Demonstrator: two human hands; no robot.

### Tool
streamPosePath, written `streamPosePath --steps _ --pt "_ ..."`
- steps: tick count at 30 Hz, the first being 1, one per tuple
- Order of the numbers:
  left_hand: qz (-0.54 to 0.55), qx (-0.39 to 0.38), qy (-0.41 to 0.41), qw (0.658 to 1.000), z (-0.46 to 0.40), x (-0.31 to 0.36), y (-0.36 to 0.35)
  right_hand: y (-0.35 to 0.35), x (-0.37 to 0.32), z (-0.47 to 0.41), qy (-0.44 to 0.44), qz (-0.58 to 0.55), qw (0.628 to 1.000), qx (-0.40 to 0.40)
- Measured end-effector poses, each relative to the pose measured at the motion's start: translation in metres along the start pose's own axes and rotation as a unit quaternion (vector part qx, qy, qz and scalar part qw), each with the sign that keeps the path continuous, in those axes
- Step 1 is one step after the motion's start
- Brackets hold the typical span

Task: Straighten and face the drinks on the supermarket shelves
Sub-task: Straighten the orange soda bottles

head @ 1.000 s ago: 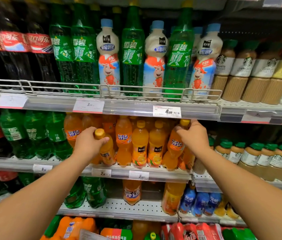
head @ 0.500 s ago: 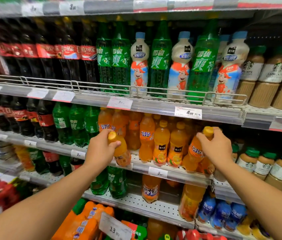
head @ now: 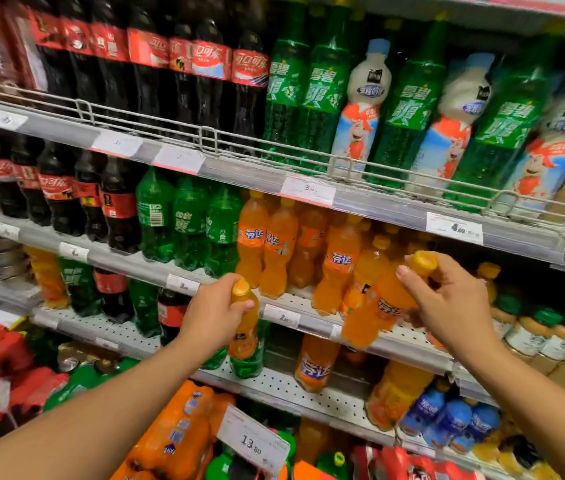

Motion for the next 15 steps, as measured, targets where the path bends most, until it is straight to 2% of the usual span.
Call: streamPosePath --steps 2,6,11,15 --pt "0.014 -0.011 -0.006 1.000 -0.006 -0.009 0.007 -0.028 -0.023 -0.002 -0.004 -0.031 0.999 -0.020" --pt "0.030 -0.021 -0.018 0.999 -0.020 -0.025 0.024 -0.078 -0.058 -0.013 0.019 -0.024 0.999 -0.030" --pt "0.048 -0.038 -0.024 0.998 -0.028 -0.042 0.046 -0.113 -0.074 -0.028 0.004 -0.022 0.999 -0.049" --pt "0.043 -0.056 -0.026 0.997 -0.032 -0.051 0.059 -0.131 -0.070 -0.043 -0.016 0.022 0.999 -0.042"
Point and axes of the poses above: each hand's wrist, its own z-axis away from the middle knuckle, its own y-axis out of the back of the hand, x = y × z, the point moved 4 cm from there along -z, towards the middle knuckle, and after that the axes turned 6 degrees about z, right-handed, at the moved point
